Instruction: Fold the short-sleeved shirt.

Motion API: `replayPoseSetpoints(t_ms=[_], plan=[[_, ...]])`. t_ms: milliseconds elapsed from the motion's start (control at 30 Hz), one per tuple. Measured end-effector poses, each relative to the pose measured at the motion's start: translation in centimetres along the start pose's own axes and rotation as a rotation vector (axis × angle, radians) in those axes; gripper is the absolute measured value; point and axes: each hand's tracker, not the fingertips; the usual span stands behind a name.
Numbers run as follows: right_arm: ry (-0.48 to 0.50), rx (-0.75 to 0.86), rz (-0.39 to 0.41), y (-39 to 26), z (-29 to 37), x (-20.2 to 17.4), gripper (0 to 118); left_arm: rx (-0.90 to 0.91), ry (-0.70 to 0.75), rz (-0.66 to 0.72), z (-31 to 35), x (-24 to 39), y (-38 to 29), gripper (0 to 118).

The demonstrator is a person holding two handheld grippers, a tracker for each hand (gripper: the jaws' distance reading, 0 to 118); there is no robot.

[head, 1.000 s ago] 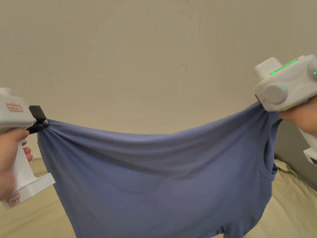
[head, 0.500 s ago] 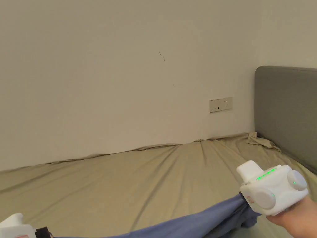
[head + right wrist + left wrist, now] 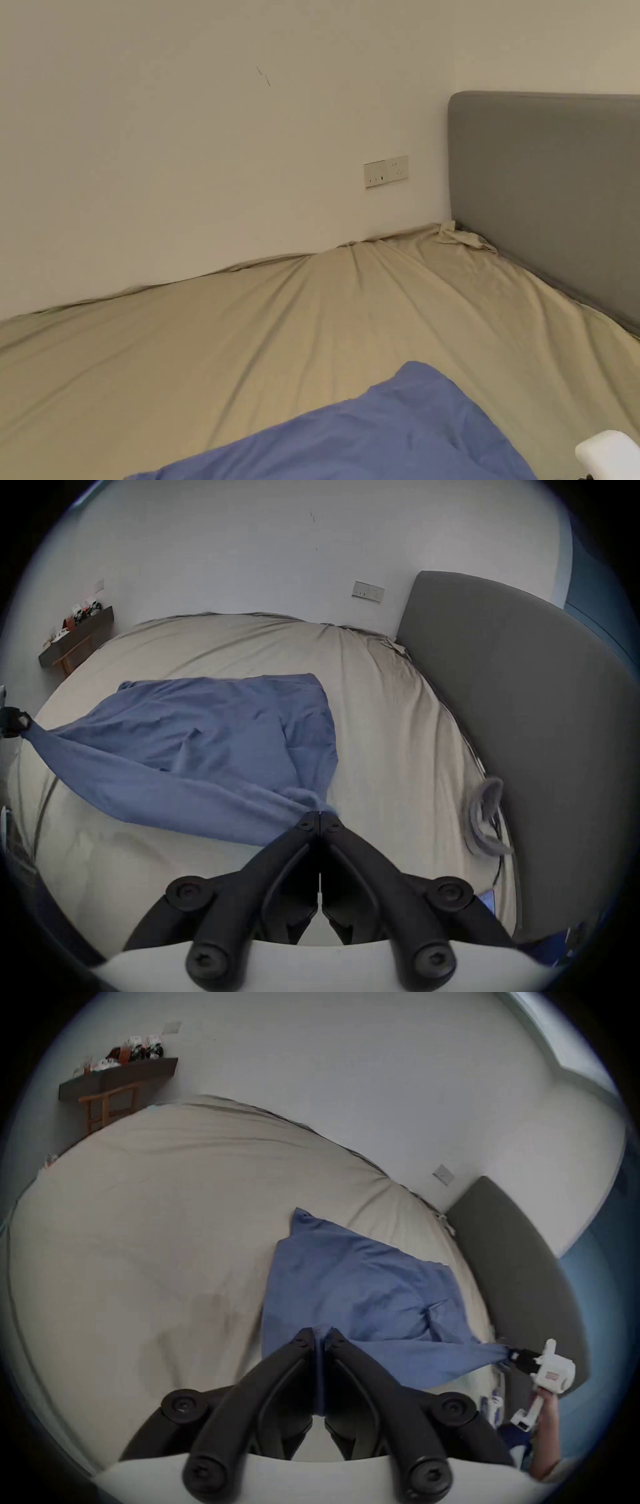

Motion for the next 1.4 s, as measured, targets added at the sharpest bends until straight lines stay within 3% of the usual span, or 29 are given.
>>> replayPoseSetpoints(t_ms=[200,367,533,633,767,933,967,1000,1033,1067,1100,1133,1167,1267,1400], plan=[[-0.006,-0.064,0.038,-6.6,4.5,0.6,3,-0.100,0.003,-0.109,5.5,1.3,-4.4,2],[0.030,-0.163,0.033,-11.4,5.2,-0.7,3,-0.175,-0.004,-0.062,7.0,0.9,-9.4,2],[0.020,-0.265,0.100,-14.6,2.9,-2.4,3,-0.271,0.074,-0.026,5.1,-1.5,-13.9,2],[0.060,-0.377,0.106,-16.2,0.7,-2.9,3,-0.316,0.141,-0.044,2.9,-4.4,-15.7,2],[0.069,-0.399,0.108,-16.9,-0.7,-3.1,3,-0.316,0.196,0.000,0.2,-7.0,-16.9,2],[0.075,-0.413,0.126,-17.5,-2.4,-2.6,3,-0.337,0.255,-0.139,-1.0,-6.5,-17.3,2],[0.083,-0.409,0.146,-17.6,-2.4,-2.6,6,-0.342,0.261,-0.157,-0.9,-6.2,-17.1,6],[0.092,-0.408,0.155,-17.4,-2.3,-2.4,31,-0.342,0.272,-0.163,-0.9,-5.9,-17.0,45],[0.102,-0.412,0.146,-16.7,-2.0,-1.9,71,-0.333,0.285,-0.188,-0.6,-5.3,-16.6,98],[0.099,-0.396,0.137,-15.8,-1.0,-1.2,71,-0.302,0.289,-0.233,0.2,-4.4,-16.0,98],[0.079,-0.342,0.096,-14.8,0.1,-0.5,86,-0.249,0.266,-0.253,1.2,-2.6,-15.6,112],[0.038,-0.245,0.046,-13.6,1.8,0.1,113,-0.146,0.173,-0.253,4.0,-1.3,-14.7,118],[0.024,-0.057,0.005,-12.0,4.4,0.8,118,-0.016,0.091,-0.260,5.6,-0.4,-13.6,118],[0.061,0.053,-0.149,-10.5,8.0,2.3,118,0.141,0.115,-0.263,6.9,4.3,-13.7,118],[0.091,0.055,-0.173,-6.6,9.5,-2.1,118,0.059,0.199,-0.248,5.4,4.4,-14.0,118]])
